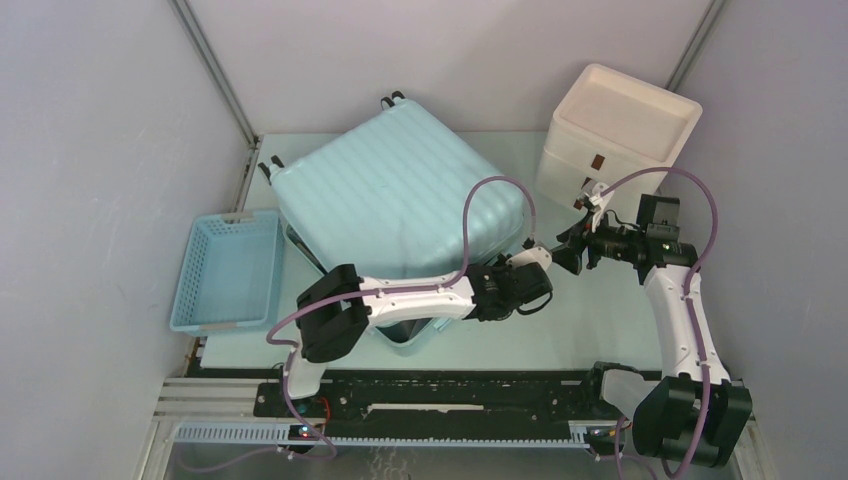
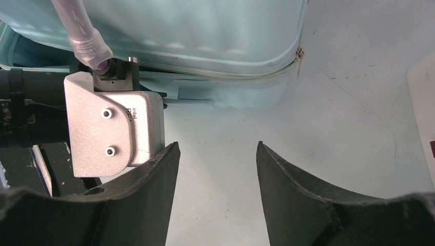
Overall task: Open, take out, and arrange the luggage
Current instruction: Adjust the luggage at the center of the board.
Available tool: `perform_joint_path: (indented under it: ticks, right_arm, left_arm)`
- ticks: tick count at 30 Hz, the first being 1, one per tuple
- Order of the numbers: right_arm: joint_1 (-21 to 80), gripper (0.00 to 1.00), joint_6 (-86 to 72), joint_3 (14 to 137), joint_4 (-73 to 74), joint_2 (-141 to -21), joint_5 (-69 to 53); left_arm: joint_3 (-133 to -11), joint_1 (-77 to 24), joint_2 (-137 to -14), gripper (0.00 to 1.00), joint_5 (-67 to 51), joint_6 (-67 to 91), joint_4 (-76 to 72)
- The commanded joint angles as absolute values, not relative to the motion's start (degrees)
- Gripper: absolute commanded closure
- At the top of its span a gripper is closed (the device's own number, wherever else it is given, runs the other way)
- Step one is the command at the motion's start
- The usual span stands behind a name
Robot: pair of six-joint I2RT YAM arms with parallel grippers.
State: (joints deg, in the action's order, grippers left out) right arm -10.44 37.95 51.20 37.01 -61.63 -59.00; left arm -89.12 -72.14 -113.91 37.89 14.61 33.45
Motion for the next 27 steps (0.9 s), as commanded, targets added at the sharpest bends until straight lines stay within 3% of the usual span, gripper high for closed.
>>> perform_joint_path:
  ticks: [1,27]
  right_arm:
    - [-10.63,0.34,37.0,52.03,36.12,-61.61,-60.04]
    - [-10.72,0.34,38.8,52.03,37.24,-61.88,-61.27]
  left_arm:
    - [-86.48,-72.72,-111.19,1.0,36.65,13.34,30.53]
    - [-73.74,-80.39,-102.17,1.0,34.42,1.67,23.57]
